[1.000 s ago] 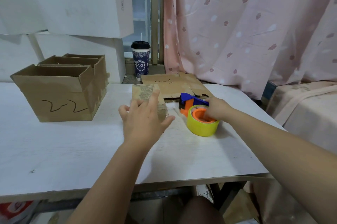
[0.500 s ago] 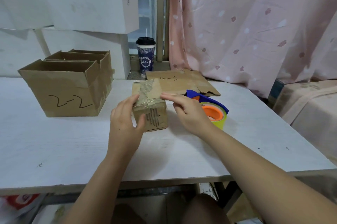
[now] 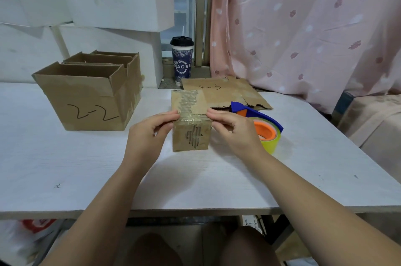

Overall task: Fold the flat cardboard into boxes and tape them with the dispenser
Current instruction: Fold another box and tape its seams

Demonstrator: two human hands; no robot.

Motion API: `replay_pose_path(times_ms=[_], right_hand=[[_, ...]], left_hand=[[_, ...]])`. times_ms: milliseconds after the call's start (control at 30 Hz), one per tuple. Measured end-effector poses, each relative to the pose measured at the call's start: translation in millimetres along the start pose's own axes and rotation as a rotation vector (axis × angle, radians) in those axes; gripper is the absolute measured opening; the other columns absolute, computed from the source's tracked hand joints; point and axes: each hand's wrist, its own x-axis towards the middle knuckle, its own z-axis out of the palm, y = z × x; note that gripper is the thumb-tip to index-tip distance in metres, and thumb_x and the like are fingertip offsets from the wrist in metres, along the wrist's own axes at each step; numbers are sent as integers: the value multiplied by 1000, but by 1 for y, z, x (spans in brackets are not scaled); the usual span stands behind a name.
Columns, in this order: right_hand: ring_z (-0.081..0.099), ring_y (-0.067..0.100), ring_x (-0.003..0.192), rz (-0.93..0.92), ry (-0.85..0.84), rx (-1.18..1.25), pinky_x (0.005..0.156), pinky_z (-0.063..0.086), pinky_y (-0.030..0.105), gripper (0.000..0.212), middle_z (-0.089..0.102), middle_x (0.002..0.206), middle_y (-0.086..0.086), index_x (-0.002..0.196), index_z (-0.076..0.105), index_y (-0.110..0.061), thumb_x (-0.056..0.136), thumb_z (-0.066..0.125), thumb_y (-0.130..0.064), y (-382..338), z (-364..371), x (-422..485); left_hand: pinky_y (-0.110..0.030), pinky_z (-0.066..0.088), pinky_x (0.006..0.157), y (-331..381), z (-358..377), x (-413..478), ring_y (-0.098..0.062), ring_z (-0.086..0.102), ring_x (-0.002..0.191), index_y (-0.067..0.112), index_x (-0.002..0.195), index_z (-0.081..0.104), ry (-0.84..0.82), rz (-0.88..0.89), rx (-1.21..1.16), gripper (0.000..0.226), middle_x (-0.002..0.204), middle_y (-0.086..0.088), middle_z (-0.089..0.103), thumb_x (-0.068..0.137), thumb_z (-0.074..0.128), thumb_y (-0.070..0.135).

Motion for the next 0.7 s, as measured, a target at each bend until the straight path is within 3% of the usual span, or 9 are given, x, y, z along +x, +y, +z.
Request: replay_pose_path(times_ms=[167, 333, 433, 600, 700], right_hand=[[56, -14, 105, 43, 15, 93, 88, 46, 9, 27, 62, 111, -19, 109, 72, -14, 86, 66, -3, 1, 4, -1], [50, -5, 120, 5, -8, 44, 101, 35, 11, 15, 59, 119, -22, 94, 65, -18, 86, 64, -6, -1, 10, -3], [42, 1, 128, -55, -38, -24, 101, 28, 9, 9, 55, 122, -22, 93, 56, -9, 88, 61, -4, 0, 14, -2], [45, 6, 125, -122, -34, -95, 98, 30, 7, 9, 56, 120, -17, 96, 57, -4, 88, 61, -3, 2, 12, 1], [46, 10, 127, -116, -44, -105, 99, 32, 11, 12, 58, 120, -15, 97, 57, -4, 87, 62, -2, 1, 13, 1]], left_hand=[[-4, 41, 86, -6, 2, 0, 11, 58, 103, 32, 96, 68, 12, 12, -68, 37, 106, 22, 64, 87, 60, -4], [-6, 40, 73, -10, 7, 6, 9, 54, 87, 16, 89, 59, -59, 201, 159, 26, 122, 6, 59, 85, 57, -9], [-4, 36, 72, -13, 5, 11, 17, 49, 84, 16, 95, 55, -133, 228, 215, 23, 125, 5, 57, 89, 54, -6], [-22, 33, 77, -17, 11, 12, -15, 49, 91, 8, 112, 60, -117, 210, 315, 29, 117, -4, 62, 87, 57, -4], [-19, 27, 76, -14, 10, 12, -12, 40, 89, 10, 115, 60, -108, 190, 337, 30, 116, -1, 62, 87, 60, 1]])
